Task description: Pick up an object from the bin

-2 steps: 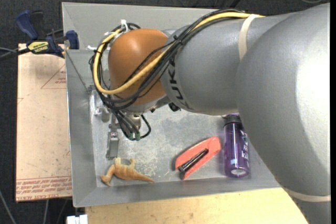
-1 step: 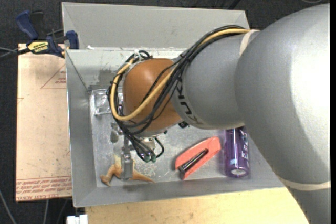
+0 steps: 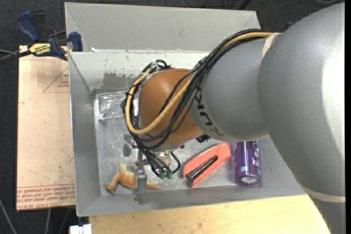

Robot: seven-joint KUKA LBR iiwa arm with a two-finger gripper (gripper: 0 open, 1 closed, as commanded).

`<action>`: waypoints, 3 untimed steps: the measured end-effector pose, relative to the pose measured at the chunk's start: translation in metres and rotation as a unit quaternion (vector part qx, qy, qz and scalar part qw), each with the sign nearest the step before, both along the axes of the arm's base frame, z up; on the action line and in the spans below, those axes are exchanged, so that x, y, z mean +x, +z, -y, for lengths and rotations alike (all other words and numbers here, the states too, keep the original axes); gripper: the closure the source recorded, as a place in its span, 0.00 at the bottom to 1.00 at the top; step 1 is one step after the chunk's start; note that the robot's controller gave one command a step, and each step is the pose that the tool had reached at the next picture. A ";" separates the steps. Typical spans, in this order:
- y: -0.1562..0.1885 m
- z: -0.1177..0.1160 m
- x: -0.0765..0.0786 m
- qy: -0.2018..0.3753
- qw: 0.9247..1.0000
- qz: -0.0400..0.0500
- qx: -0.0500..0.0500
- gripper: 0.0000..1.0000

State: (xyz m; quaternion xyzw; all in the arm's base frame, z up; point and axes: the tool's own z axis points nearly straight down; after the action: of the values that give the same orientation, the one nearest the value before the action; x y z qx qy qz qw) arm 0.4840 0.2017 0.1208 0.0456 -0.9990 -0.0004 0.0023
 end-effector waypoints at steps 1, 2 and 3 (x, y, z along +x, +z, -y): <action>0.025 0.001 -0.005 0.003 1.000 0.003 0.001 0.00; -0.039 0.013 -0.002 0.049 0.999 0.007 0.003 0.00; -0.063 0.014 0.001 0.035 0.999 0.012 0.005 1.00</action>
Offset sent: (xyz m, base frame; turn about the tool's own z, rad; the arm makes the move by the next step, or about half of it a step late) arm -0.0060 -0.0176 -0.0508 -0.1095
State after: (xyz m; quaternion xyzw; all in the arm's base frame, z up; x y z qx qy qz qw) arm 0.4846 0.1874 0.0580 0.0801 -0.9967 -0.0048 -0.0102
